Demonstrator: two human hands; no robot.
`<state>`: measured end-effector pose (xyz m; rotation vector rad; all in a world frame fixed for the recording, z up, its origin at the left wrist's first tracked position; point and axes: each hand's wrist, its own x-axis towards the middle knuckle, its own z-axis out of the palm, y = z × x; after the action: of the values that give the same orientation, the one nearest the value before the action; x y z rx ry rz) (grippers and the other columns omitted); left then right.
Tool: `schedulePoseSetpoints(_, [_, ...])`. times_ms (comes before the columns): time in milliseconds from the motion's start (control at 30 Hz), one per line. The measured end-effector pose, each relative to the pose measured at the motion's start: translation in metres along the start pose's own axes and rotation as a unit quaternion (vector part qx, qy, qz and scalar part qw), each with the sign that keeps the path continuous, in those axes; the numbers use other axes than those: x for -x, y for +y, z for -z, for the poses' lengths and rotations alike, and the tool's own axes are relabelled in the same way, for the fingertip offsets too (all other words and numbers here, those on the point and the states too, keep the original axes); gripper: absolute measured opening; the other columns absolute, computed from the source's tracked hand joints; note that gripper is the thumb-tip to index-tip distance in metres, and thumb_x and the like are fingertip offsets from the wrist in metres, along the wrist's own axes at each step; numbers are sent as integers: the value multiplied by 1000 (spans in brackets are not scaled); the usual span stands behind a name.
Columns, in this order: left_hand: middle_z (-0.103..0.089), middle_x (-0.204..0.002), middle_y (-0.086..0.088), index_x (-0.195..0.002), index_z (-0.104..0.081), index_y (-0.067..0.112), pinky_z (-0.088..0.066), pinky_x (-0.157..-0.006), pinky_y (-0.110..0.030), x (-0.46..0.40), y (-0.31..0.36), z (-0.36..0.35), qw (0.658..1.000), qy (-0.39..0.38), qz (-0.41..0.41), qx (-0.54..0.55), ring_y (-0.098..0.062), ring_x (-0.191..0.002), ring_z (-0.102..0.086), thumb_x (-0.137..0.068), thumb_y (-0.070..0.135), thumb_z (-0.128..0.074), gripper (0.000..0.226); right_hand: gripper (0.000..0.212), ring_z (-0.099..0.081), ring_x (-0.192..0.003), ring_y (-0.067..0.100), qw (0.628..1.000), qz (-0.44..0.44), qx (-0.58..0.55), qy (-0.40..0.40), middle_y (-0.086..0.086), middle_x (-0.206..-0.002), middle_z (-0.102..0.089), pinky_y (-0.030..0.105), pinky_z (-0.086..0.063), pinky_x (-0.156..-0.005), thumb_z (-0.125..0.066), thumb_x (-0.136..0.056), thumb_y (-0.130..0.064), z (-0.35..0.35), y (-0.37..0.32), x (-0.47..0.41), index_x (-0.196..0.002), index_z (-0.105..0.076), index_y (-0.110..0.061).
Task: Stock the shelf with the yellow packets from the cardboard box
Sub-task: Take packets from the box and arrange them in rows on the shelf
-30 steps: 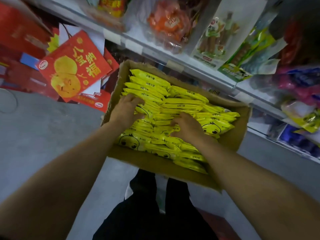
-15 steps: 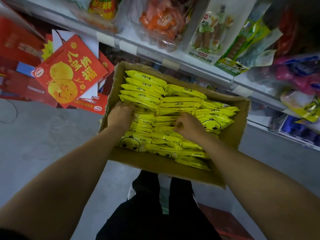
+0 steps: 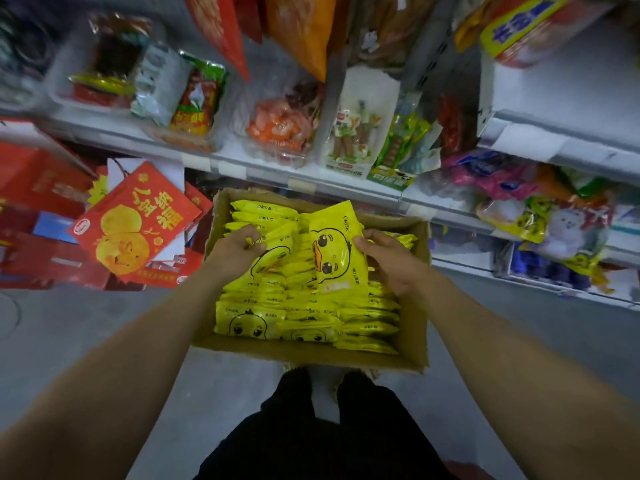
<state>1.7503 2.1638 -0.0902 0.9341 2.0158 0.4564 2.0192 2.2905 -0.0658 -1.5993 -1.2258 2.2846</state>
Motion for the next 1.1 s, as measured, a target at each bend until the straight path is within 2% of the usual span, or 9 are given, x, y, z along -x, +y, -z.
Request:
schedulePoseSetpoints(100, [-48, -62, -6, -92, -46, 21, -30, -52, -30, 13, 35, 8, 998, 17, -14, 55, -22, -57, -38, -97, 32, -55, 16, 45, -66, -107, 30, 994, 18, -108, 6, 14, -117, -69, 51, -54, -93, -62, -90, -31, 7, -18, 19, -127, -59, -7])
schedulePoseSetpoints(267, [-59, -76, -15, -104, -56, 7, -41, -66, -37, 45, 108, 6, 988, 52, -47, 135, -37, -79, -55, -95, 35, -60, 29, 50, -70, -100, 30, 983, 39, -173, -45, 15, -117, -70, 42, -59, -74, -39, -100, -47, 29, -51, 47, -131, -59, -13])
schedulePoseSetpoints(400, [-58, -104, 15, -103, -56, 21, -40, -76, -22, 68, 174, -8, 974, 31, -69, 213, -3, -93, -56, -85, 29, -73, 27, 80, -69, -105, 29, 977, 102, -165, -87, 15, -126, -66, 40, -59, -77, -64, -75, -62, 66, -71, 78, -137, -55, -12])
schedulePoseSetpoints(467, [-55, -127, 11, -124, -50, 16, -37, -90, -24, 77, 207, -22, 970, 30, -81, 228, -7, -108, -54, -80, 27, -78, 53, 92, -67, -110, 30, 974, 127, -146, -114, 16, -127, -65, 44, -58, -84, -86, -58, -58, 96, -79, 94, -133, -57, -12])
schedulePoseSetpoints(533, [-64, -120, 13, -124, -53, 18, -41, -87, -16, 92, 243, -39, 967, 42, -105, 229, -11, -112, -56, -80, 24, -79, 52, 89, -66, -111, 33, 969, 155, -146, -126, 20, -127, -64, 48, -56, -87, -94, -55, -42, 131, -86, 112, -129, -60, -7])
schedulePoseSetpoints(667, [-70, -74, 20, -97, -55, 20, -48, -56, -15, 113, 321, -77, 966, 56, -144, 209, 3, -72, -67, -79, 13, -79, 30, 58, -69, -105, 33, 962, 209, -148, -95, 28, -133, -57, 46, -58, -83, -70, -82, -23, 210, -113, 158, -133, -56, 0])
schedulePoseSetpoints(800, [-73, -99, -3, -109, -59, 10, -57, -70, -33, 126, 397, -106, 962, 61, -173, 200, -20, -87, -72, -61, 22, -90, 58, 49, -70, -99, 30, 943, 271, -155, -117, 19, -124, -65, 49, -59, -80, -56, -90, -24, 282, -149, 208, -137, -52, -10])
schedulePoseSetpoints(933, [-75, -87, 4, -100, -62, 20, -57, -64, -30, 139, 461, -121, 965, 60, -209, 149, -15, -75, -73, -70, 18, -86, 38, 39, -68, -102, 31, 932, 324, -134, -94, 19, -129, -63, 54, -57, -85, -46, -101, -25, 334, -180, 244, -138, -51, -14])
schedulePoseSetpoints(1100, [-72, -86, 3, -94, -67, 22, -55, -66, -25, 146, 529, -118, 960, 87, -260, 60, -5, -71, -69, -73, 18, -84, 27, 34, -73, -87, 26, 928, 349, -132, -9, 12, -107, -74, 42, -60, -67, -55, -98, -26, 377, -215, 272, -127, -61, -9])
